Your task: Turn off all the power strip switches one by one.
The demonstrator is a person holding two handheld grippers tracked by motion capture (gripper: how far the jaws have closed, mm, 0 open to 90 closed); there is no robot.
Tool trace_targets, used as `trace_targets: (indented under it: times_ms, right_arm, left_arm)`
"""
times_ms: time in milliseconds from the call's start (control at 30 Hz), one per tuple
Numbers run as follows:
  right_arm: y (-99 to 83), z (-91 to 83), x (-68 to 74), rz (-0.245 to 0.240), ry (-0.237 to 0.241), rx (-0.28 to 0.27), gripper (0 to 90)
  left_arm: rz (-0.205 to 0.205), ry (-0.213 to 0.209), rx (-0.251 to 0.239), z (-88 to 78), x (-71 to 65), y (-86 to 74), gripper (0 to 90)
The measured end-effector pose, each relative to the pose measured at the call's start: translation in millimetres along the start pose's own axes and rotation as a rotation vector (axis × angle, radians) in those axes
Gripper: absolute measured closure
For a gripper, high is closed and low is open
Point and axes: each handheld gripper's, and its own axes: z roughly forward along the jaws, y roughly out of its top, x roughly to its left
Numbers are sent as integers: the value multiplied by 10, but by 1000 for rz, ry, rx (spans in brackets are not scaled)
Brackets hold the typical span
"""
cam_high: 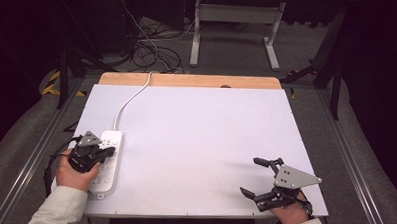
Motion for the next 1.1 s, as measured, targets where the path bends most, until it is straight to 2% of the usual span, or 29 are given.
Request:
trace_targets:
  times_ms: [100,267,400,500,533,667,700,767,833,867,900,967,1100]
  right_arm:
    - [0,-3,1,0,0,0,59]
    - [0,-1,1,0,0,0,60]
    - [0,-2,1,-2,1,2,60]
    - [0,1,3,-2,1,1,59]
    - [0,1,4,-2,2,1,60]
    - [1,-1,2,-3,1,3,59]
    - [0,-1,1,-3,1,2,59]
    - [-1,1,-1,-2,0,2,59]
    - [0,4,-5,-3,1,3,60]
    - [-1,6,-7,-2,1,4,59]
    - [-2,7,-9,-1,2,5,59]
    - [-4,7,-9,-1,0,5,60]
    - [-5,-1,-9,0,0,-2,59]
  left_arm:
    - [-3,2,2,1,-4,3,900]
    - [13,10,15,2,-17,17,900]
    - [5,12,14,7,-24,17,900]
    - [16,30,27,13,-46,26,900]
    - [32,37,34,11,-54,32,900]
    - [10,28,16,6,-45,12,900]
    - [20,56,0,-24,-57,25,900]
    - [19,59,1,-21,-69,30,900]
    - [8,49,-17,-47,-63,36,900]
    - [-6,29,-51,-111,-43,52,900]
    - [-9,19,-56,-135,-41,53,900]
    - [-8,14,-59,-155,-47,51,900]
    - [-5,-20,-98,-302,-104,38,900]
